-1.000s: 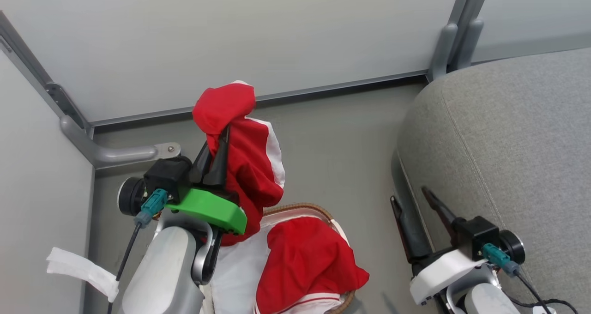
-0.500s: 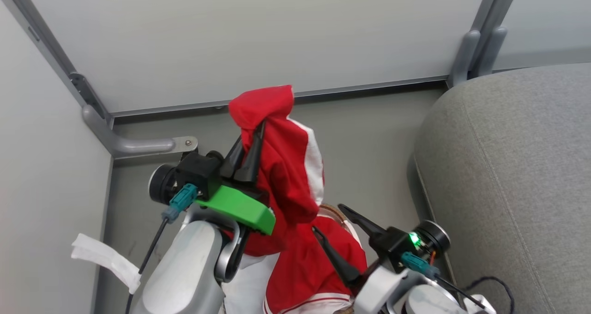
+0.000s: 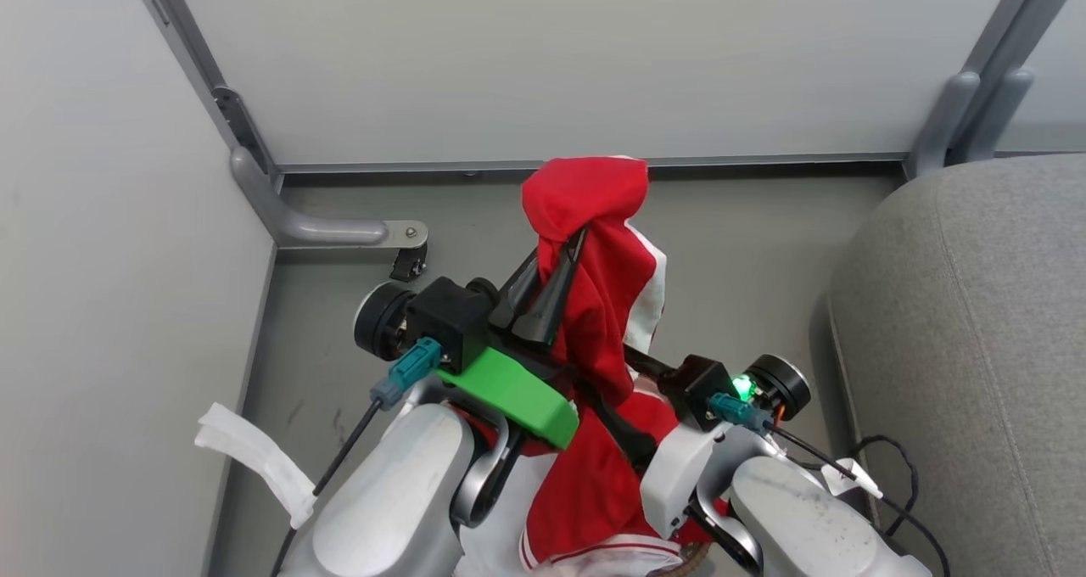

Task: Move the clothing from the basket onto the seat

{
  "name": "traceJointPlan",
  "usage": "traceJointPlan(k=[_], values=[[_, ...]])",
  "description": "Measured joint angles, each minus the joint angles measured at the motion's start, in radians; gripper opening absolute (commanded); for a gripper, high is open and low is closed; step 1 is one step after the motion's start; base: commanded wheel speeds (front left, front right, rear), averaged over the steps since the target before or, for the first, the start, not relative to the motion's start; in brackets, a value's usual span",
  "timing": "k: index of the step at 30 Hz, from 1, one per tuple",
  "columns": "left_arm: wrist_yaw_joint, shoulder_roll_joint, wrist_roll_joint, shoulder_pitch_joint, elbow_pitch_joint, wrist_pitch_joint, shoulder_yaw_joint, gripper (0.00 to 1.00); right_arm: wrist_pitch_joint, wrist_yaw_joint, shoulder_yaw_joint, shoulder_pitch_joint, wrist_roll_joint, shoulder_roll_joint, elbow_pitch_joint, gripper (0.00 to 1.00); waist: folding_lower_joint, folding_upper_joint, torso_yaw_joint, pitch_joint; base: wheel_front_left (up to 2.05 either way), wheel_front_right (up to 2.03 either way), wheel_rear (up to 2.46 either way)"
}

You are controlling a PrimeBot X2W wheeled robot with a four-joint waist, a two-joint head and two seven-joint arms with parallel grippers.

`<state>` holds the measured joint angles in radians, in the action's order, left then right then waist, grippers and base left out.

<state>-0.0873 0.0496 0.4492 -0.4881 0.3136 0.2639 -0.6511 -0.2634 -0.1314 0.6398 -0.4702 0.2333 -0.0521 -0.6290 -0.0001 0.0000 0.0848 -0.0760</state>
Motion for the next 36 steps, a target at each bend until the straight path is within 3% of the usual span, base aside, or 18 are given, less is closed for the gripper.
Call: traceJointPlan(k=[5,12,13,14,24,36], values=[[0.016,0.000,0.009,-0.003,0.005,0.000,-0.015,0.00,0.000,0.000,0.014,-0.014,0.042,0.003,-0.006,0.00,0.0000,0.0000,0.028,0.003,0.00,0.00,0.00],[0.026,0.001,0.005,0.001,0.008,0.000,0.008,0.00,0.000,0.000,-0.015,0.007,0.046,0.003,0.009,0.00,0.0000,0.0000,0.011,0.012,0.00,0.00,0.00],[0.026,0.001,0.006,0.005,-0.004,0.000,0.017,0.45,0.000,0.000,-0.020,0.008,0.046,0.003,0.015,0.00,0.0000,0.0000,0.007,0.013,0.00,0.00,0.00],[0.027,0.000,0.009,0.007,-0.010,0.000,0.024,1.00,0.000,0.000,-0.026,0.009,0.045,0.003,0.023,0.00,0.0000,0.0000,0.002,0.014,0.00,0.00,0.00],[0.034,0.000,-0.058,0.047,0.020,0.001,0.092,1.00,0.000,0.000,-0.151,0.094,0.058,0.003,0.168,0.00,0.0000,0.0000,-0.078,0.011,0.00,0.00,0.00],[-0.016,0.003,-0.164,0.100,0.061,0.001,0.234,1.00,0.000,0.000,-0.216,0.177,0.085,0.002,0.348,0.00,0.0000,0.0000,-0.289,-0.025,0.00,0.00,0.00]])
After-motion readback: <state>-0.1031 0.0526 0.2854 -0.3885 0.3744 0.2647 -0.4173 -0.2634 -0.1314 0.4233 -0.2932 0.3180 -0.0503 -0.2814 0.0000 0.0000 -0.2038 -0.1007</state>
